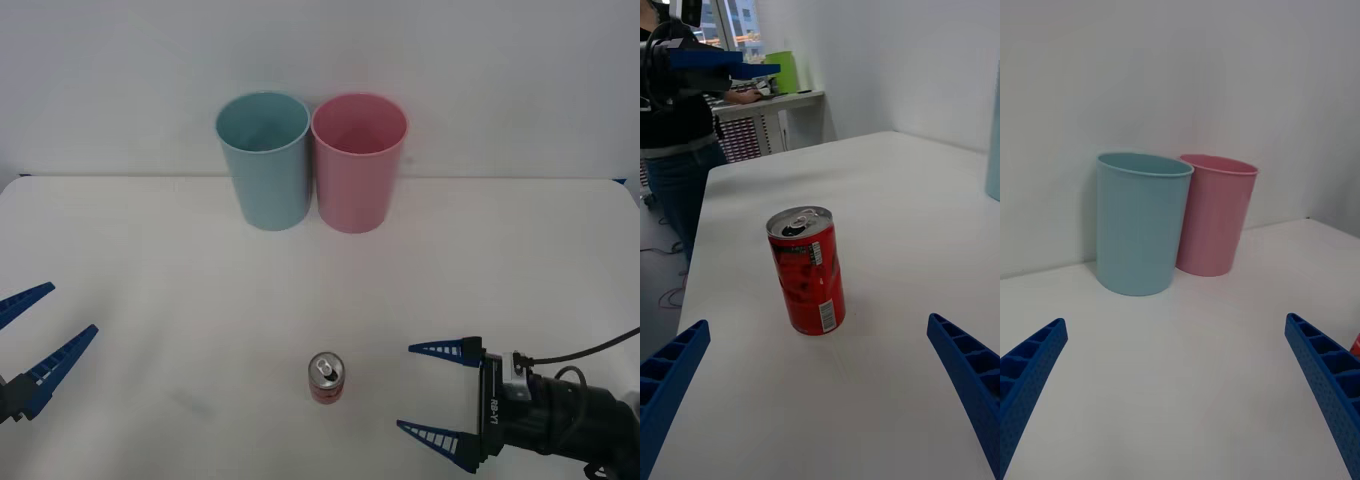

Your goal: Grasp the object on the table and drop it into the matching bin: aluminum can to the light blue bin, PET bottle to the pink bin.

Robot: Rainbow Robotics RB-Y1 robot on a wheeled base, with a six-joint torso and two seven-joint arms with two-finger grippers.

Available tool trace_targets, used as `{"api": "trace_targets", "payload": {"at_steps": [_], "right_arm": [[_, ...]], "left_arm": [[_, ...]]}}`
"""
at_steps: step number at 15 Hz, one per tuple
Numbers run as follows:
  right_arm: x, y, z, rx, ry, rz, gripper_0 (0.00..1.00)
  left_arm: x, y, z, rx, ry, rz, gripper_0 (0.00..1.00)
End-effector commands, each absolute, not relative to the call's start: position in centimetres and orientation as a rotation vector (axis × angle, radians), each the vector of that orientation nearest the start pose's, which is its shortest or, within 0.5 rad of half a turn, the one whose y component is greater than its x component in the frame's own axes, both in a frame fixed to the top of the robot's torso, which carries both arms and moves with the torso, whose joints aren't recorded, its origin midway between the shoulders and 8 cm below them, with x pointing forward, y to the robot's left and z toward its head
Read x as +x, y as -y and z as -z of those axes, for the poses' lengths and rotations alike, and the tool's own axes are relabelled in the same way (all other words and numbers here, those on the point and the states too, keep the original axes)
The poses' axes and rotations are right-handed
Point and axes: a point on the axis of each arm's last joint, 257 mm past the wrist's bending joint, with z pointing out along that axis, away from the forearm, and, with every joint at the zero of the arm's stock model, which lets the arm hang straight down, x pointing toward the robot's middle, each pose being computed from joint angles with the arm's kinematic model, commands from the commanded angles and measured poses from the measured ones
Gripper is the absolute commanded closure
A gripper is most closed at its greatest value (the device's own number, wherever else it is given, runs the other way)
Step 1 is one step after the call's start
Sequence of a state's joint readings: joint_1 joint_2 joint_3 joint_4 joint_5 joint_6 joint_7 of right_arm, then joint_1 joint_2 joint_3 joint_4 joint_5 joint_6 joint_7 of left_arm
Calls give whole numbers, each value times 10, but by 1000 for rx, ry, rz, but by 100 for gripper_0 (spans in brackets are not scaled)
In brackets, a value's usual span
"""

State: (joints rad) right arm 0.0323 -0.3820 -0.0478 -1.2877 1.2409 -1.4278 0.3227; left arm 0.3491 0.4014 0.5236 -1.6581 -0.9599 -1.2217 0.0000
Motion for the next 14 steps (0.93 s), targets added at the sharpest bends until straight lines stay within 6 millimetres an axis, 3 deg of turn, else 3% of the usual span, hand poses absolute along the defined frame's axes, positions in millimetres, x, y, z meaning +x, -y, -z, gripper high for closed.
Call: {"api": "trace_targets", "payload": {"at_steps": [1, 14], "right_arm": [[327, 110, 307, -1131, -1349, -931, 0], [351, 25, 340, -1199, -1294, -836, 0]], "left_arm": [[342, -330, 169, 465, -1441, 567, 0], [342, -330, 169, 465, -1441, 567, 0]]}}
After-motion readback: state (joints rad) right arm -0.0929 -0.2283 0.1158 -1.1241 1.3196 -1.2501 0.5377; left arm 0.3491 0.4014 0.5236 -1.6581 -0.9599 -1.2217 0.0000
